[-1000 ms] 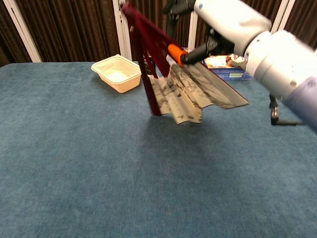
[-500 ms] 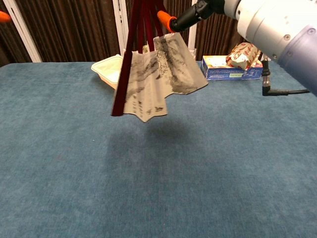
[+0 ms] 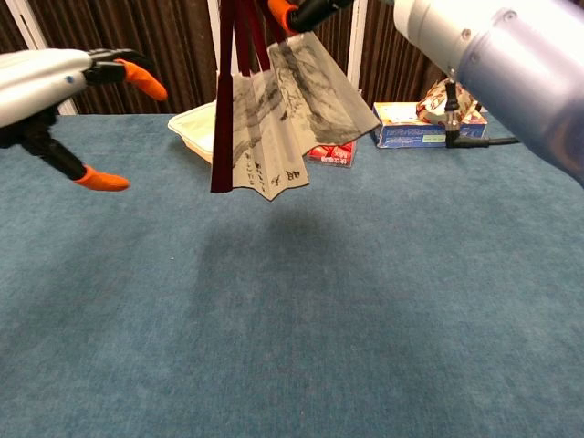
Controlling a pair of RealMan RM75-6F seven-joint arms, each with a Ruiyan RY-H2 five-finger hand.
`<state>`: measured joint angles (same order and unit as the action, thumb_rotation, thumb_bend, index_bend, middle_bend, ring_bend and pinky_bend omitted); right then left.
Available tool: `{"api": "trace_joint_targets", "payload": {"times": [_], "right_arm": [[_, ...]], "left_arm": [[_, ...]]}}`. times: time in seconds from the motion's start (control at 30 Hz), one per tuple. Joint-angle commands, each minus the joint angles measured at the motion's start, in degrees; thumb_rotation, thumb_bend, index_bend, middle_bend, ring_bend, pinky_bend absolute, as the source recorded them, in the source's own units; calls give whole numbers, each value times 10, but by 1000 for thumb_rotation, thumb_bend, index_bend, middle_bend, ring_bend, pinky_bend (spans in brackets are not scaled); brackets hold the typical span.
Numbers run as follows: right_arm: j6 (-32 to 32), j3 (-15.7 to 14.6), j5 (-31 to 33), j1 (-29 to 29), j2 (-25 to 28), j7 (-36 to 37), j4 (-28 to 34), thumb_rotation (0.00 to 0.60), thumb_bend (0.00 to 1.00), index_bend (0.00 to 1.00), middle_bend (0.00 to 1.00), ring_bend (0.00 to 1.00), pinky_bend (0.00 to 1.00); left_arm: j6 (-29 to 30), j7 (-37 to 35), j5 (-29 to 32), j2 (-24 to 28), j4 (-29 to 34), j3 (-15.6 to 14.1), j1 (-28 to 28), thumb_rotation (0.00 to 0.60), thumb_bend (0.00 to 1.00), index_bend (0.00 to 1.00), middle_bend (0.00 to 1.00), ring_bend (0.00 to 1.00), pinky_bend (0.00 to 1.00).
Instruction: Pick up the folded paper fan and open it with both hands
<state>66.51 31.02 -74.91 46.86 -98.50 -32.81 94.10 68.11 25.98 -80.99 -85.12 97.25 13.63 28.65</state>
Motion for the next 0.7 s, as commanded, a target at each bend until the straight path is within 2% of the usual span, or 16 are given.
{"api": "trace_joint_targets", "payload": {"times": [0.03, 0.37, 0.7], "right_arm": [[8, 12, 13, 14, -9, -9, 2, 600, 562, 660, 214, 19, 0], [28, 17, 38, 32, -9, -31, 22, 600, 562, 660, 214, 19, 0], [45, 7, 52, 34, 1, -34, 41, 600, 561, 661, 214, 19, 0]], "left_arm": [[-9, 5, 19, -36, -22, 14, 22, 600, 248, 254, 48, 0, 82], [-6, 10, 41, -120, -73, 33, 64, 600, 316, 343, 69, 0, 82], [34, -9, 29, -170, -96, 41, 78, 600, 319, 354, 69, 0, 82]]}}
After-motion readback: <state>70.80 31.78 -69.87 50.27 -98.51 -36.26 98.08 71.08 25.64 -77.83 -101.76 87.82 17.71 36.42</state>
